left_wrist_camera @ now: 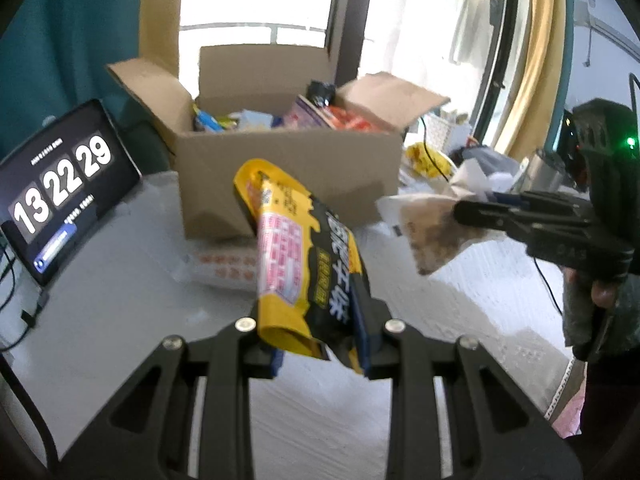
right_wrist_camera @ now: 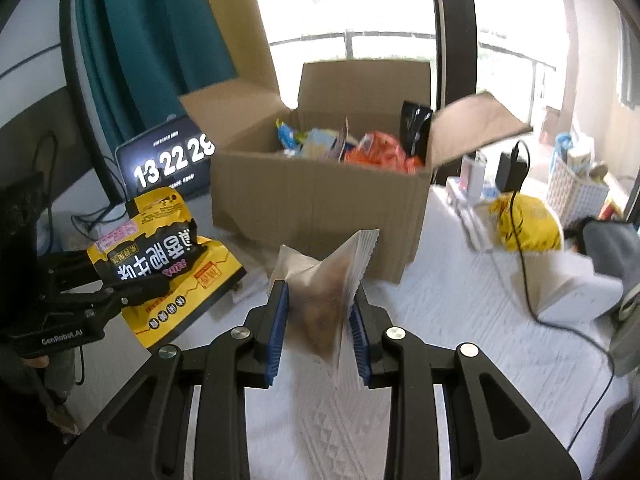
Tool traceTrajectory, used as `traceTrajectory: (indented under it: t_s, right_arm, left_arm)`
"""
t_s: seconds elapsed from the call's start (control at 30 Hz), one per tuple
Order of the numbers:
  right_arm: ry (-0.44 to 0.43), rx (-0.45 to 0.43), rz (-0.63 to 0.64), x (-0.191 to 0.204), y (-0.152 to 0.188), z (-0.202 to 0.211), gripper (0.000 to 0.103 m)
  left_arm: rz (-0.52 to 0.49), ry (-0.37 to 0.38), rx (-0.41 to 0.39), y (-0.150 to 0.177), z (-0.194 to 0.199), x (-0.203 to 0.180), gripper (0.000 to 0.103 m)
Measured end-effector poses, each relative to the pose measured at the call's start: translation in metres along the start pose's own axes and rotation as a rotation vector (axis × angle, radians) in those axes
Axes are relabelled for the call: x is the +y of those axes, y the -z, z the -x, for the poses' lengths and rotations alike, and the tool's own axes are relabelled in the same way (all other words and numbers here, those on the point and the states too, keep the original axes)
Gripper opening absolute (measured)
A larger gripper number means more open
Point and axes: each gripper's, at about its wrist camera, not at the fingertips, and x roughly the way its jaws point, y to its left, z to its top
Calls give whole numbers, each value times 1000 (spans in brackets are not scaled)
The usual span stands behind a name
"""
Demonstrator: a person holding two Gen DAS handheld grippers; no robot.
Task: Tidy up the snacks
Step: 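Lift the yellow bag and clear pack toward the cardboard box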
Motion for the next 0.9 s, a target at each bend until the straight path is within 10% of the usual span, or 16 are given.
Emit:
traceTrajectory:
  t_s: [0.9]
  right_arm:
    - [92, -241, 61, -34, -120, -5, 31]
  left_arm:
    - [-29, -97, -238, -125, -8, 65, 28]
